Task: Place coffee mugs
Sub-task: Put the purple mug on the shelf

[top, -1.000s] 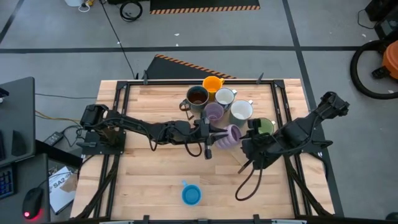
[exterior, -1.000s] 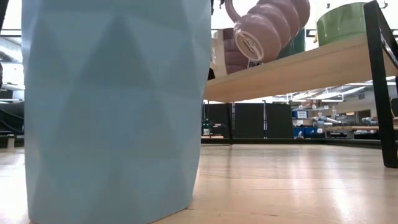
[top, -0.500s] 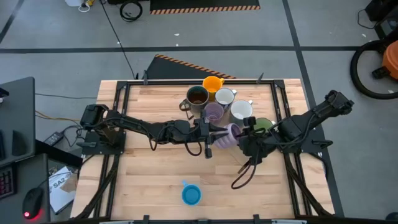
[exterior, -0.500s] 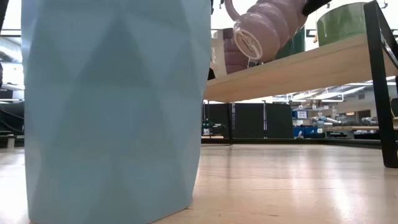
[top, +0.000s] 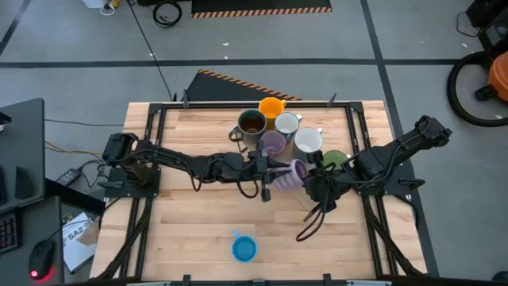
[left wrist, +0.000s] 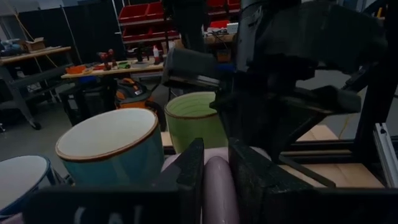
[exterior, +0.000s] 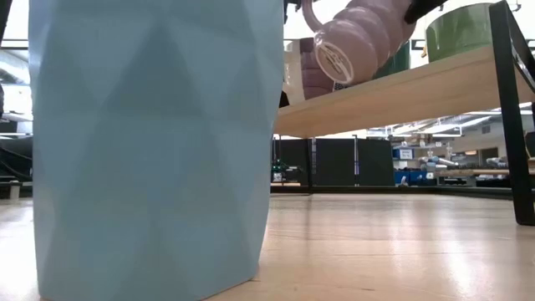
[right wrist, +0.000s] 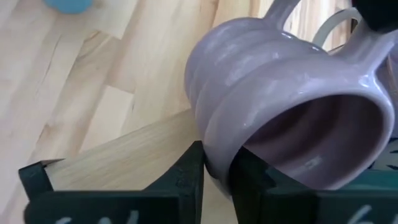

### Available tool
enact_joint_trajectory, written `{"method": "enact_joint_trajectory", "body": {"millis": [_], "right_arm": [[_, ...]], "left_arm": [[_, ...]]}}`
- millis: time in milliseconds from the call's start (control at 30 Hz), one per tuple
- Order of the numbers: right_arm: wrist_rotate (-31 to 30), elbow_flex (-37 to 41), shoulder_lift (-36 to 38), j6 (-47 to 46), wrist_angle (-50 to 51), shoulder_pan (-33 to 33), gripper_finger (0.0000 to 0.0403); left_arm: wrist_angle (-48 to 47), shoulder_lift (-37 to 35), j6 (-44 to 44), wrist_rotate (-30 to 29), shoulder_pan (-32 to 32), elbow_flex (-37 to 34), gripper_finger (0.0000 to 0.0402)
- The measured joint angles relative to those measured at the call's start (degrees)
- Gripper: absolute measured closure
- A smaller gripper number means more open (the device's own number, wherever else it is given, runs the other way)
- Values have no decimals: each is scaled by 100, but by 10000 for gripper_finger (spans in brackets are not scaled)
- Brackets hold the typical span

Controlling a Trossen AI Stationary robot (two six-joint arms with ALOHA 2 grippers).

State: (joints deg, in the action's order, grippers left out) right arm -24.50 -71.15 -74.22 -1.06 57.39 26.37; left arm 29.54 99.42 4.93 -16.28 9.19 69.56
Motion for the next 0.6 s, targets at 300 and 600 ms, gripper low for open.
{"method": "enact_joint_trajectory", "body": {"millis": [300,600], "right_arm": [[309,-225,4,43,155,-45,339],[513,-272,10,56,152,-107,338]], "left_arm": [[-456,-31,-98,-61,62,13,327],[-769,-42,-75,-81,184,24,324]]}}
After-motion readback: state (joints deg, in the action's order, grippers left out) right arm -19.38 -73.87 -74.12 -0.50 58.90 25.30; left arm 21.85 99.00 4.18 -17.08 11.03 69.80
